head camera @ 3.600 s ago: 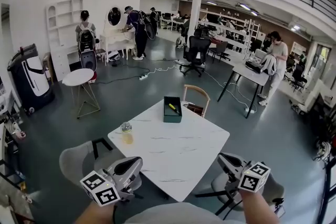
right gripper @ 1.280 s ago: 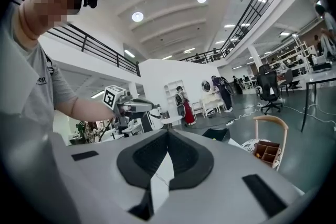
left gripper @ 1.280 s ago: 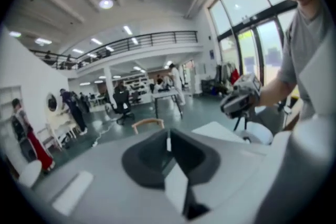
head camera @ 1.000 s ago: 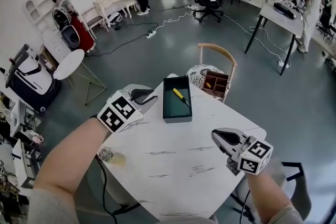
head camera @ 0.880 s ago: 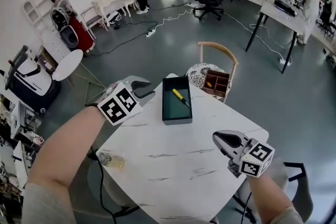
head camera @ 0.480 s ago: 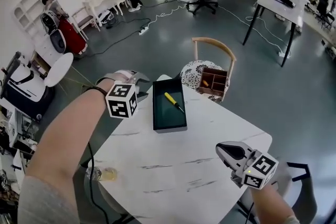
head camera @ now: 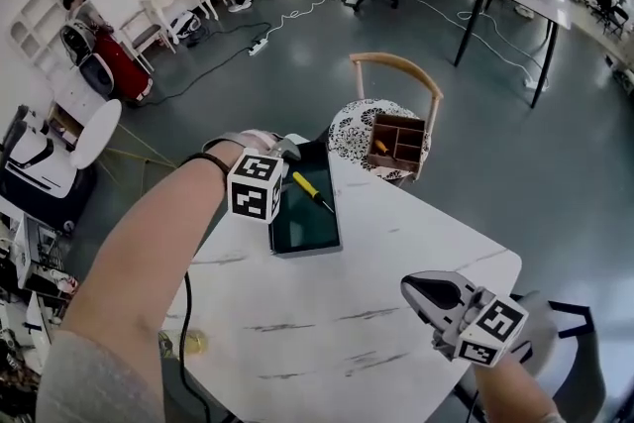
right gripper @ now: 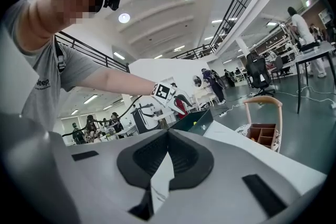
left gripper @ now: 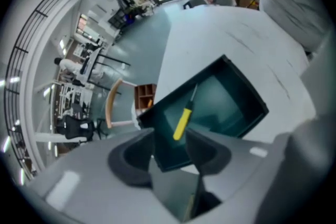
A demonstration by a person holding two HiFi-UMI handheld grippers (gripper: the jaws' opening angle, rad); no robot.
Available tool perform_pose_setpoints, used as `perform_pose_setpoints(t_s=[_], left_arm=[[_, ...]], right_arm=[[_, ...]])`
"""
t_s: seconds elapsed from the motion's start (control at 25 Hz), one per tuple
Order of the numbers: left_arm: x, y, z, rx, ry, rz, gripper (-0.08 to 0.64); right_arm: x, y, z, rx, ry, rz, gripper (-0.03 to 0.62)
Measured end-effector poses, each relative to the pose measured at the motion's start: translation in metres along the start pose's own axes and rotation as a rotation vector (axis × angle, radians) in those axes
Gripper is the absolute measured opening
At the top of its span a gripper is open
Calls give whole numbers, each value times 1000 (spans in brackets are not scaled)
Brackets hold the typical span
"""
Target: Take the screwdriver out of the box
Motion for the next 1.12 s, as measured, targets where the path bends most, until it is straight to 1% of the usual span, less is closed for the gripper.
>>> perform_pose_setpoints(t_s=[0.12,0.24,0.4,0.56,0.72,0.92,1.04,1.12], left_arm=[[24,-10,-6,59,45,6,192],[43,-15,-12,122,86,31,192],[58,-14,-14,193,129,78,192],[67,-9,-13,247,154,120,192],[77,-4,-13,271,165,150,190],[87,1,-14,280,182,172,188],[92,3,-17,290,207,183,171],[93,3,-18,274,240,181,167]], right_arm=[[7,6,-2,14,-7,-13,8],[12,10,-3,32,-13,-32,8],[15,13,-7,38,-24,-33,8],[16,17,-11,42,-27,-28,8],[17,22,-14,51,-31,-32,8],[18,24,-16,62,-31,-30,8],[16,26,-16,66,-31,-26,8],[15,28,-16,66,-30,-24,8]])
Point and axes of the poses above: the fingertips, and each gripper's own axes: x forward along the fingers, z to its left, y out of its underside, the point moved 8 cm from there along -x, backward along the fingers, and after that the axes turned 7 degrees about -x, right-handed, at the moved point
